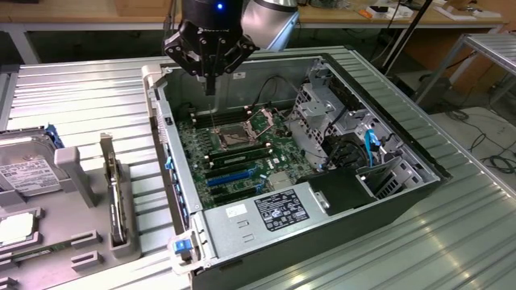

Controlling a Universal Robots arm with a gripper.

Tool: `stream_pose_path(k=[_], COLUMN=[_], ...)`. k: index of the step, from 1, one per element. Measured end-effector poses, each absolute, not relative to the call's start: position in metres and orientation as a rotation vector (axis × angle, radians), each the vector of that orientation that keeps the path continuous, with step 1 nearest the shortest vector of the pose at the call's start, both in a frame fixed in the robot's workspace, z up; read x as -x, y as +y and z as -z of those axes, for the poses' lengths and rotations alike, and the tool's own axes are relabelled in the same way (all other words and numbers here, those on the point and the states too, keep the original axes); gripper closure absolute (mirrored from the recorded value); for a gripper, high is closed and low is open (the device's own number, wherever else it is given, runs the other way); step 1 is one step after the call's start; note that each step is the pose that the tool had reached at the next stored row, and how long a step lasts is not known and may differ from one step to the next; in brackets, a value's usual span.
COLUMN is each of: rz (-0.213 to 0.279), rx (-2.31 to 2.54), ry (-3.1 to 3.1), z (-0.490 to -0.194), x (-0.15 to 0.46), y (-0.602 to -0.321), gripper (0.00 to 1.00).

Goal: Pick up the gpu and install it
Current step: 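Reach for the gpu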

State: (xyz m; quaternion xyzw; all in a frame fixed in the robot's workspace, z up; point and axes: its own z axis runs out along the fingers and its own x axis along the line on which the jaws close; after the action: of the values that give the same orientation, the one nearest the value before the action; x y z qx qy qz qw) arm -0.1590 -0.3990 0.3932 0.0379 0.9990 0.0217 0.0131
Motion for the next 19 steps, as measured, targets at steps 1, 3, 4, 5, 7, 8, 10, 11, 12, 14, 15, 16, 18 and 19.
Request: stream_pose_path(k=[1,3,4,5,7,8,10,11,12,14,15,16,18,19], rz=[-0.068,-0.068,-0.068,-0.068,-0.068,-0.068,-0.068,-0.068,-0.068,-0.068,-0.068,-0.068,-0.068,-0.068], rx=[-0.118,-0.118,-0.118,-0.118,-0.118,-0.118,-0.118,-0.118,-0.118,-0.118,-0.118,-0.118,-0.118,-0.118], ry=[3.112,3.112,3.112,3.112,3.112,3.112,3.112,3.112,3.112,3.112,3.112,3.112,3.112,3.112], z=[-0.393,-0.393,-0.393,-0.393,-0.393,-0.393,-0.393,-0.393,-0.393,-0.393,-0.393,-0.393,-0.393,-0.393], x=[0.160,0.162,0.163,0.164,0.166,0.167,0.169,0.171,0.172,0.174,0.176,0.176,0.178,0.180], y=[-0.399,-0.399,-0.399,-0.399,-0.399,-0.399,-0.399,-0.399,-0.399,-0.399,-0.399,-0.399,-0.399,-0.399], gripper=[0.89,0.89,0.89,0.89,0.89,0.89,0.89,0.89,0.89,0.89,0.89,0.89,0.89,0.89])
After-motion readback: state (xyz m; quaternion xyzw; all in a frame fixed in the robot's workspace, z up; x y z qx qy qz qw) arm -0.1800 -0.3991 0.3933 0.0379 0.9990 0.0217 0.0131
